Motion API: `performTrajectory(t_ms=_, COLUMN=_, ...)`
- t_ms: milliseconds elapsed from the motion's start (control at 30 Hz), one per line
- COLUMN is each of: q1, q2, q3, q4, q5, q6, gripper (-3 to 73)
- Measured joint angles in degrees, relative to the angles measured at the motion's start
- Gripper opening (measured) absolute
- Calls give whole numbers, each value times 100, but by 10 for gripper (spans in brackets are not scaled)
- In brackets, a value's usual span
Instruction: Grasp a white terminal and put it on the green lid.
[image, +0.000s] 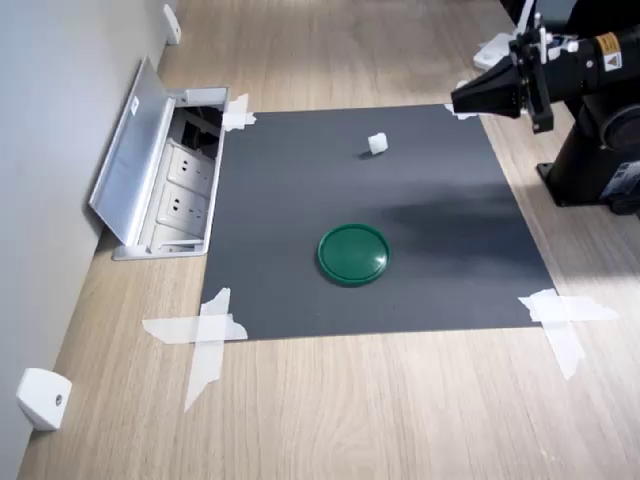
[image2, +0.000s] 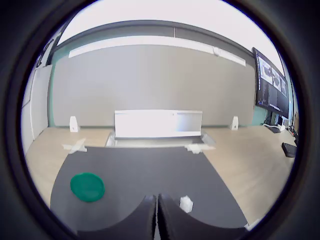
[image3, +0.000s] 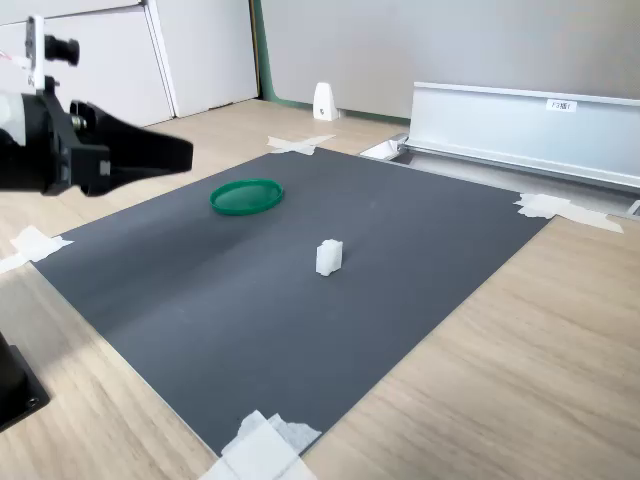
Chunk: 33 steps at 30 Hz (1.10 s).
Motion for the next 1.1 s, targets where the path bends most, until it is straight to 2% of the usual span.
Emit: performTrajectory(t_ms=1100, q1=0, q2=0, q3=0, q4=19, q5=-79, q6=-3, gripper=-8)
